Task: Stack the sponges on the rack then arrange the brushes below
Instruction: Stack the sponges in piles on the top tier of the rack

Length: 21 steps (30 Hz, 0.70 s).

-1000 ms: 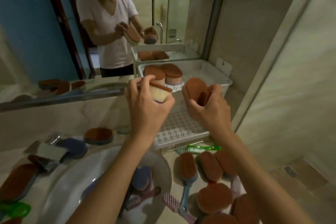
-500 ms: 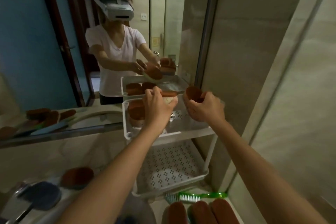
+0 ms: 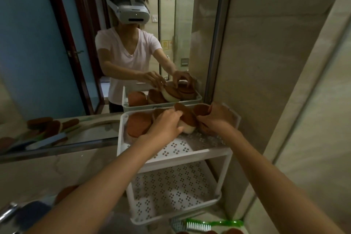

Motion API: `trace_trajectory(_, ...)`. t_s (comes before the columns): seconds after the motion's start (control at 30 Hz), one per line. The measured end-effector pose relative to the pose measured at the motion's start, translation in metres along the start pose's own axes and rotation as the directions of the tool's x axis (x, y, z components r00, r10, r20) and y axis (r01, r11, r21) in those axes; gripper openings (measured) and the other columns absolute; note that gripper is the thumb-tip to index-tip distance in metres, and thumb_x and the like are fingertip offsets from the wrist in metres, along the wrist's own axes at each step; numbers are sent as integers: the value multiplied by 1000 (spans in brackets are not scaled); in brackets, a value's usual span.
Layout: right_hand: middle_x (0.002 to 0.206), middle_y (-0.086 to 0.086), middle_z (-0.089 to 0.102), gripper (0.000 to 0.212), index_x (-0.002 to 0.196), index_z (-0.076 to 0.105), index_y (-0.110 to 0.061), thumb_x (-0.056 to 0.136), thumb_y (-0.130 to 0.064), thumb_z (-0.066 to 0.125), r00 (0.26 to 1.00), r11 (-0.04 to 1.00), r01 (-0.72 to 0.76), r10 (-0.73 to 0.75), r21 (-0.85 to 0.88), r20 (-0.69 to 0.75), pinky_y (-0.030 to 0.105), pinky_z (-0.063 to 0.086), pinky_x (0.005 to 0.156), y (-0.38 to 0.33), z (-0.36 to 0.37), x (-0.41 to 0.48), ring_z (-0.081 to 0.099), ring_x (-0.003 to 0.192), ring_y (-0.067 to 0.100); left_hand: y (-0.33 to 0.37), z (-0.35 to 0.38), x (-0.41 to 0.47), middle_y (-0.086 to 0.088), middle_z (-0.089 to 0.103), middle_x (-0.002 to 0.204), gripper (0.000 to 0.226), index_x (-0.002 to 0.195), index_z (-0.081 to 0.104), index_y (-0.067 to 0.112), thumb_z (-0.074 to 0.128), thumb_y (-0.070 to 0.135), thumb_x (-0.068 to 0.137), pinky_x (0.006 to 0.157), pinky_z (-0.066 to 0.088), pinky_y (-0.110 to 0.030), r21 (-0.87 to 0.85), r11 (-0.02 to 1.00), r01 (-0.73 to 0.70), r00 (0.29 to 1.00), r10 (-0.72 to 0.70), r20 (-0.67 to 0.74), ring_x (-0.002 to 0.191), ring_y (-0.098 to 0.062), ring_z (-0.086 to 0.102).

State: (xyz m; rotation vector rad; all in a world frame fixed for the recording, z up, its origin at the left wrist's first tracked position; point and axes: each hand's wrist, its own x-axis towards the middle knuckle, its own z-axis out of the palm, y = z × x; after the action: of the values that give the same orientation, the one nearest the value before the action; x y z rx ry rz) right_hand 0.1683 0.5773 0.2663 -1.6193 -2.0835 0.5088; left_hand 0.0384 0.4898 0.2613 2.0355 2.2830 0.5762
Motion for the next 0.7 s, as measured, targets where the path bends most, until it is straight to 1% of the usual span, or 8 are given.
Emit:
trace_trajectory(0.1,116,10,64,53,116,57,-11,75,-42,69,1000,1000,-4,3,-21,-25,35,49,83,0,1,1,61,105,26,-1,0,4,-10,56,132,50,134,49,14,60,24,87,103,42,-40,15,1000,-1,1000,1,-18,124,-26,51)
trace_trajectory(0.2,121,10,60,55,121,52,-13,77,-42,67,1000,993,19,-22,-117,-19,36,48,85,-4,-3,0,58,110,27,-3,1,5,-8,61,124,49,130,49,16,62,29,85,99,44,-42,67,997,-25,999,27,-23,118,-27,55)
trace_trajectory(0.3,124,10,58,57,124,50,-13,79,-44,65,999,980,42,-44,-195,-10,35,47,86,-6,-6,-2,56,114,27,-7,1,6,-7,53,131,55,131,41,15,64,32,84,100,41,-40,103,993,-49,998,47,29,122,-28,50)
trace_trajectory(0.4,126,10,57,59,128,47,-14,80,-45,63,999,975,52,-53,-218,3,35,45,89,-7,-3,-5,55,115,28,-16,0,7,-6,45,139,62,137,35,16,64,32,84,104,40,-41,49,999,-22,999,20,30,129,-27,43)
trace_trajectory(0.53,123,8,59,55,126,48,-14,80,-41,64,999,976,52,-53,-211,1,33,45,86,-7,3,-8,56,113,27,-23,-2,5,-6,38,145,60,144,29,16,55,30,91,107,35,-36,93,994,-55,995,47,88,132,-24,34)
trace_trajectory(0.6,122,8,60,53,125,49,-15,81,-40,64,999,979,47,-49,-197,-4,34,45,85,-6,5,-8,57,111,26,-25,-2,7,-6,40,144,54,142,34,16,51,30,92,107,36,-37,107,992,-65,992,53,116,131,-25,35)
trace_trajectory(0.63,123,8,59,53,125,48,-15,81,-40,64,999,980,45,-47,-191,-6,34,46,85,-6,4,-8,57,112,26,-26,-2,9,-7,45,139,47,136,44,14,51,30,92,105,39,-39,105,992,-65,992,53,111,128,-26,39)
trace_trajectory(0.7,125,9,57,56,127,46,-14,81,-41,63,999,981,39,-42,-191,-11,35,45,85,-5,3,-8,55,114,27,-28,-1,12,-11,59,118,31,110,63,9,52,31,92,93,46,-40,85,995,-49,997,44,66,112,-27,53)
